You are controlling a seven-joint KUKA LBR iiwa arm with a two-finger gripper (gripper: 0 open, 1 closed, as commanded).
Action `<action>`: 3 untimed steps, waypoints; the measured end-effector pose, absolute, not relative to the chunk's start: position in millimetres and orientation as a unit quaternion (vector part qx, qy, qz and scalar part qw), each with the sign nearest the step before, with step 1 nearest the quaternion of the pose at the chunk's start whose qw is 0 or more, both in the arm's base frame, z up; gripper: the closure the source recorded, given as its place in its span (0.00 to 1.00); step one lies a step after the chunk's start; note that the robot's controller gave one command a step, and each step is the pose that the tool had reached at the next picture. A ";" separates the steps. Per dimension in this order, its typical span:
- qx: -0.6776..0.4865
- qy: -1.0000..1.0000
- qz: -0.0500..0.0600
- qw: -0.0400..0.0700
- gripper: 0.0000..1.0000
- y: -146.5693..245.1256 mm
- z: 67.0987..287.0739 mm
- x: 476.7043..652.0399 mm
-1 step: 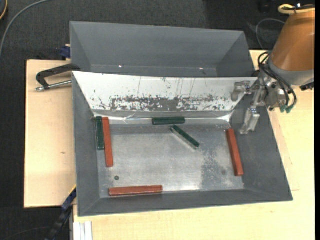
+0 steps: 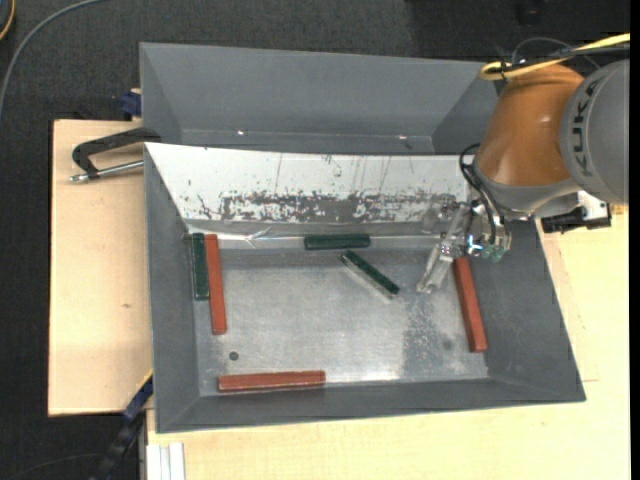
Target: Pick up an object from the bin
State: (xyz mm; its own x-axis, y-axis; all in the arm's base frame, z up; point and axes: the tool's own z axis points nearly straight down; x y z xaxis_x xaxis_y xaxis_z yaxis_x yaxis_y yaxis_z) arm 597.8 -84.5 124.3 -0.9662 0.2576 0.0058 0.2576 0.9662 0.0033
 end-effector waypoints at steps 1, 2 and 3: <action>-0.160 -0.987 -0.001 0.003 0.00 -63.0 69.0 590.7; -0.164 -0.986 -0.002 0.002 0.00 0.5 70.9 556.0; -0.214 -0.977 -0.001 0.001 0.00 -20.2 70.6 551.7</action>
Offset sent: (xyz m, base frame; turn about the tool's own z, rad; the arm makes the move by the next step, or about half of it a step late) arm -0.0068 0.0195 -0.0543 0.0615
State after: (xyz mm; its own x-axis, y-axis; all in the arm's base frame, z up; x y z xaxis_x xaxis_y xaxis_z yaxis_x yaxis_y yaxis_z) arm 551.7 -20.2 70.6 -0.9087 0.4174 0.0021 0.4174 0.9087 0.0013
